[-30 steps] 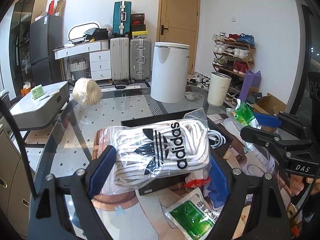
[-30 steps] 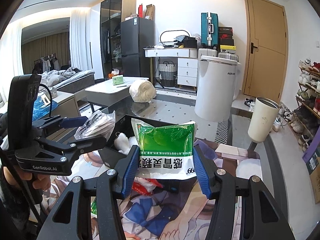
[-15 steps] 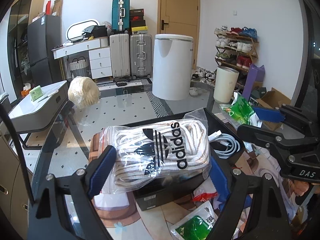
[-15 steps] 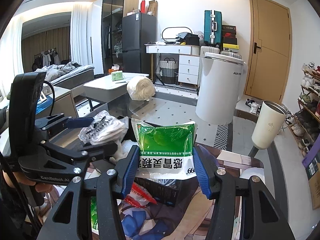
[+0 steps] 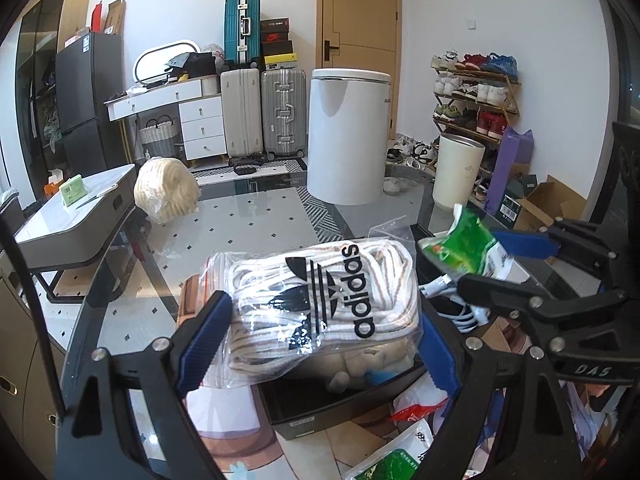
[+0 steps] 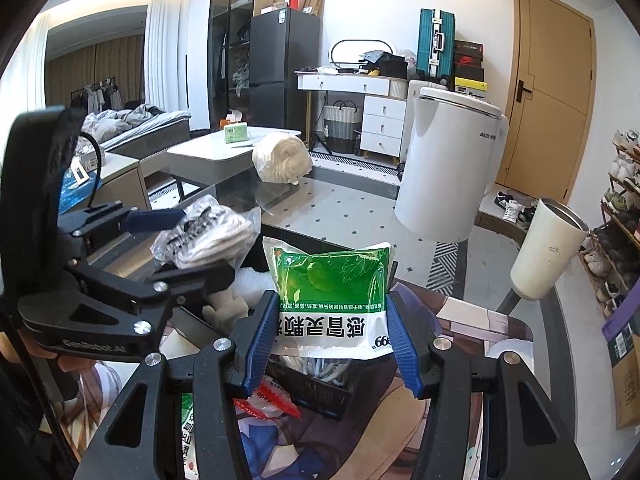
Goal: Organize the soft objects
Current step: 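Carry the adidas bag with the left gripper while the right carries the green packet over the box, then open the right gripper to drop the green packet into the box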
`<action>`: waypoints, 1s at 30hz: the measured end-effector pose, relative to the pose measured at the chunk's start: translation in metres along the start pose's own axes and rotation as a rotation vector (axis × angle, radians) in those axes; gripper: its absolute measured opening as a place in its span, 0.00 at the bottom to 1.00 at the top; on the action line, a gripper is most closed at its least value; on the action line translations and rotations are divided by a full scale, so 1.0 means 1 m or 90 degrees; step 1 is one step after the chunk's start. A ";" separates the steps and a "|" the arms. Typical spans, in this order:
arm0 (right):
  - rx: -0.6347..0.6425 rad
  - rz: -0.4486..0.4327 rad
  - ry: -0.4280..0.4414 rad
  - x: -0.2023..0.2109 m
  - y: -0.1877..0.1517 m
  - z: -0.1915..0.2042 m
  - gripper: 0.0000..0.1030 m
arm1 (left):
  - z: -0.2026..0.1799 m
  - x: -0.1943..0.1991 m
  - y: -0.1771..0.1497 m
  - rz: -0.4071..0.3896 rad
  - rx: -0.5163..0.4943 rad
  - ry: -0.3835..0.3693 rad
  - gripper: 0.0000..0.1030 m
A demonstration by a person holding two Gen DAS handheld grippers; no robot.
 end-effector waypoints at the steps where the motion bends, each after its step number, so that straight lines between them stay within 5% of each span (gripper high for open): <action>1: 0.005 0.002 0.001 -0.002 0.001 0.001 0.52 | 0.001 0.000 0.001 -0.001 0.002 -0.001 0.84; 30: 0.105 0.084 -0.009 -0.057 0.012 0.006 0.57 | 0.009 -0.003 0.007 -0.007 0.025 0.000 0.84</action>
Point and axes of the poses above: each gripper's, at about its wrist camera, not at the fingertips, and x roughly against the way its jaws point, z to its left, y to its top, the point moved 6 cm from there along -x, roughly the way its jaws point, and after that the axes turned 6 degrees about z, right-handed, at the moved point
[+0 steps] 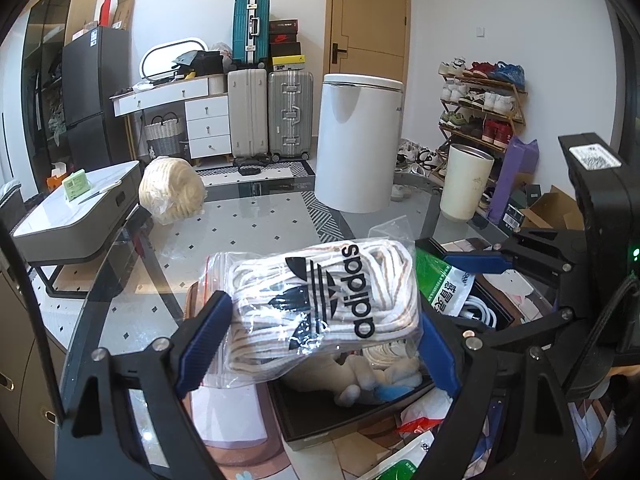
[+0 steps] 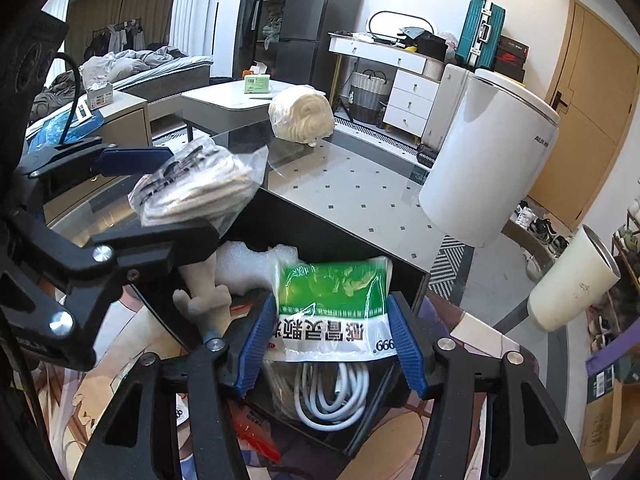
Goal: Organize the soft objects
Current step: 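Open the right gripper to drop the green packet into the box, then open the left gripper to drop the adidas bag into the box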
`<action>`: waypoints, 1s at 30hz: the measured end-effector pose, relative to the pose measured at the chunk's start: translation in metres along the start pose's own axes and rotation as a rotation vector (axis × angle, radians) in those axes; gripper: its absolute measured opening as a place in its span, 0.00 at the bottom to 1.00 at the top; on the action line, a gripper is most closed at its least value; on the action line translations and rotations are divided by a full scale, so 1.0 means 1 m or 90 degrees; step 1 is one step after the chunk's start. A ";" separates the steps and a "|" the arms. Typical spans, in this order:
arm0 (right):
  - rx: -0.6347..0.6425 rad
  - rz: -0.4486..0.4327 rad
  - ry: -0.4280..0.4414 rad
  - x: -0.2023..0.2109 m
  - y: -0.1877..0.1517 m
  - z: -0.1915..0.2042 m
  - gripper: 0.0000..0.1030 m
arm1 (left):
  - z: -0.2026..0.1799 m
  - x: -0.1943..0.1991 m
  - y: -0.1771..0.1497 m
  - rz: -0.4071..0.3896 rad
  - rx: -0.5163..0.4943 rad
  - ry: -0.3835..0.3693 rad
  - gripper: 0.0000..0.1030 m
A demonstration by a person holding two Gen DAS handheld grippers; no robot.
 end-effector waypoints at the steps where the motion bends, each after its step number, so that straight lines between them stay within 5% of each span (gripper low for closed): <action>1: 0.001 -0.005 -0.002 0.004 -0.001 0.001 0.61 | -0.001 0.000 0.000 0.001 -0.003 0.000 0.84; 21: -0.061 -0.057 -0.028 0.046 -0.027 -0.021 0.76 | -0.034 -0.017 -0.013 0.039 -0.128 0.018 0.86; 30: -0.072 -0.061 -0.020 0.049 -0.029 -0.022 0.76 | -0.029 -0.023 -0.012 0.069 -0.094 -0.018 0.86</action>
Point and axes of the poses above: each gripper's, at about its wrist camera, not at the fingertips, and x roughly against the way its jaws point, z to its left, y to its top, the point moved 6 cm from there along -x, roughly the way its jaws point, and after that the axes turned 6 degrees about z, right-handed, at the moved point
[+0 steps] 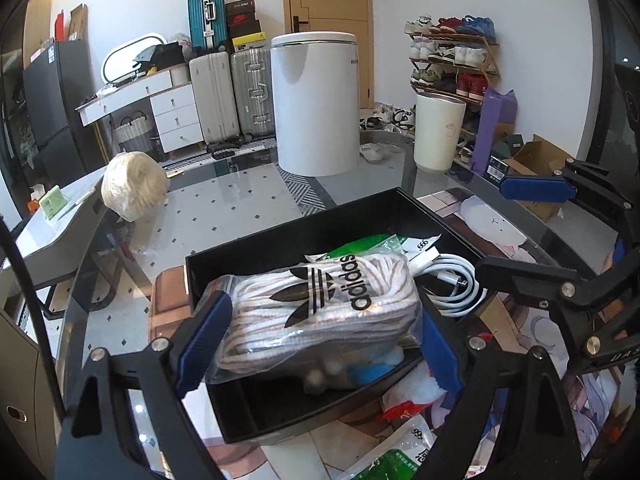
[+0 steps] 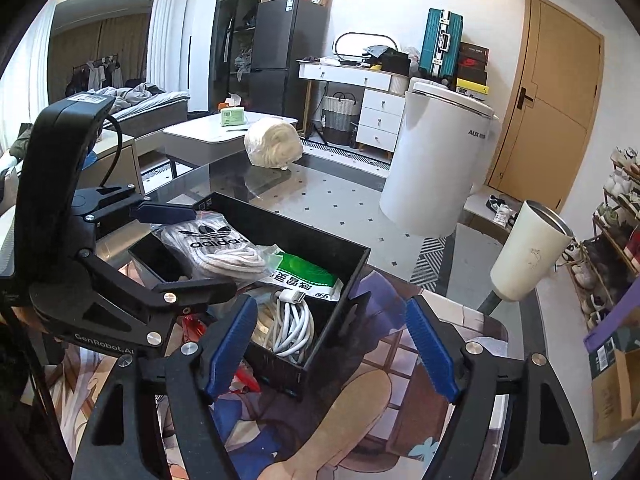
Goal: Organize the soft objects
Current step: 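Open the left gripper to drop the adidas bag into the box, then move the right gripper to the red-and-white packet while the left withdraws over the table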
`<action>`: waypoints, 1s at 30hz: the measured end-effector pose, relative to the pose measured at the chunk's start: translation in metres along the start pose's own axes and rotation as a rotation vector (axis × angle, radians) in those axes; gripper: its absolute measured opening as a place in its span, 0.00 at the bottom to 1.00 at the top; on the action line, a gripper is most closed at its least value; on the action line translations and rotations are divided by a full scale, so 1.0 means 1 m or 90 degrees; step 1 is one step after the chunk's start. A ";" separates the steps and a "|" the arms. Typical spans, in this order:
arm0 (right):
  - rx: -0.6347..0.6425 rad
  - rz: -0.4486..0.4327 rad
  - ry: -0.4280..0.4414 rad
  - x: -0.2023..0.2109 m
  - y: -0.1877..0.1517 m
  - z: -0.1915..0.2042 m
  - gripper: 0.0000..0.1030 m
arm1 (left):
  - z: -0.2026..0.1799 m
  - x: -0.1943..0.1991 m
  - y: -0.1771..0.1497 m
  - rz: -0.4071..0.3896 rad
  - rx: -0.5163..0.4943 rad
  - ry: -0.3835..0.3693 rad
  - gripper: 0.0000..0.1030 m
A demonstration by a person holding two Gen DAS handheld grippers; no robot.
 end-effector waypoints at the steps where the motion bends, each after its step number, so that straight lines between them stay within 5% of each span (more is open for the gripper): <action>1: 0.000 0.000 0.001 0.000 -0.001 0.001 0.76 | -0.001 0.000 0.000 0.002 0.000 -0.003 0.87; 14: -0.054 -0.018 0.017 0.010 -0.012 -0.004 0.84 | 0.001 0.006 -0.006 0.004 0.020 -0.019 1.00; 30: -0.101 -0.022 0.064 0.025 -0.037 0.016 0.90 | 0.019 0.062 -0.042 -0.059 0.113 -0.033 1.00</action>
Point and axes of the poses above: each gripper's, at about its wrist camera, not at the fingertips, and x roughly against the way its jaws point, z to its left, y to its top, the point moved 6 cm from there along -x, roughly the way its jaws point, and after that the axes turned 6 degrees about z, right-handed, at the moved point
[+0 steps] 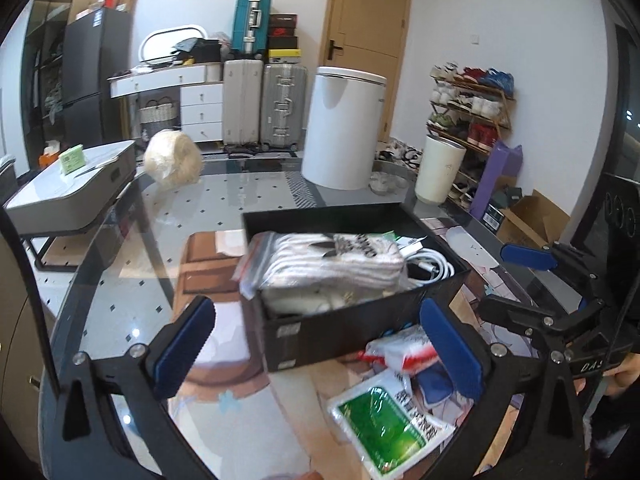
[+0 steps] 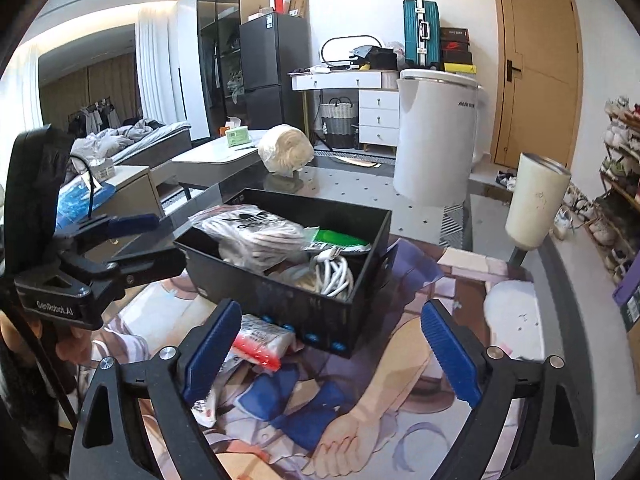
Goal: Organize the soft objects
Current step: 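Move the right gripper to the red-and-white packet while the left withdraws over the table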
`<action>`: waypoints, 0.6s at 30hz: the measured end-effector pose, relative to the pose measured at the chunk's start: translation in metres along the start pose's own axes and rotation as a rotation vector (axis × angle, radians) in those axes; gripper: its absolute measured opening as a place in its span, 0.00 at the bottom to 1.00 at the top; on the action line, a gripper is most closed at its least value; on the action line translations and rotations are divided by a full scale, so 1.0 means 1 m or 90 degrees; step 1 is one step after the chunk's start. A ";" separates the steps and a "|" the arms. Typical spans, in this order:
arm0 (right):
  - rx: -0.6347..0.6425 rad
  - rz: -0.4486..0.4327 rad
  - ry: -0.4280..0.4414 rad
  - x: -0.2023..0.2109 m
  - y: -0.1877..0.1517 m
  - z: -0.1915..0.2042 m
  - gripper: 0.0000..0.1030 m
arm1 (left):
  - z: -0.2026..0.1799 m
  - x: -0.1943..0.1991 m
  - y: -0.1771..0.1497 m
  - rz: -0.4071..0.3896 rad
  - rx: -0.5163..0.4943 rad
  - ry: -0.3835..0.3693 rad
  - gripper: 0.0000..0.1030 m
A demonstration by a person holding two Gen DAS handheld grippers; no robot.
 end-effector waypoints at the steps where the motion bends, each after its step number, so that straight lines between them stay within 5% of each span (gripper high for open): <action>1: -0.008 0.000 0.007 0.000 -0.001 0.001 0.91 | 0.003 0.004 -0.003 -0.002 0.007 0.004 1.00; 8: -0.040 0.025 0.025 -0.005 -0.013 0.004 0.92 | 0.010 0.017 -0.024 -0.008 0.023 0.045 1.00; 18: -0.036 0.059 0.041 -0.017 -0.027 0.021 0.92 | 0.008 0.011 -0.045 0.016 0.037 0.039 1.00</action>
Point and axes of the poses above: each gripper's, at about its wrist camera, not at the fingertips, and x roughly against the way its jaws point, z to its left, y to its top, the point moved 6 cm from there along -x, roughly the way its jaws point, and after that the axes turned 6 degrees about z, right-handed, at the moved point
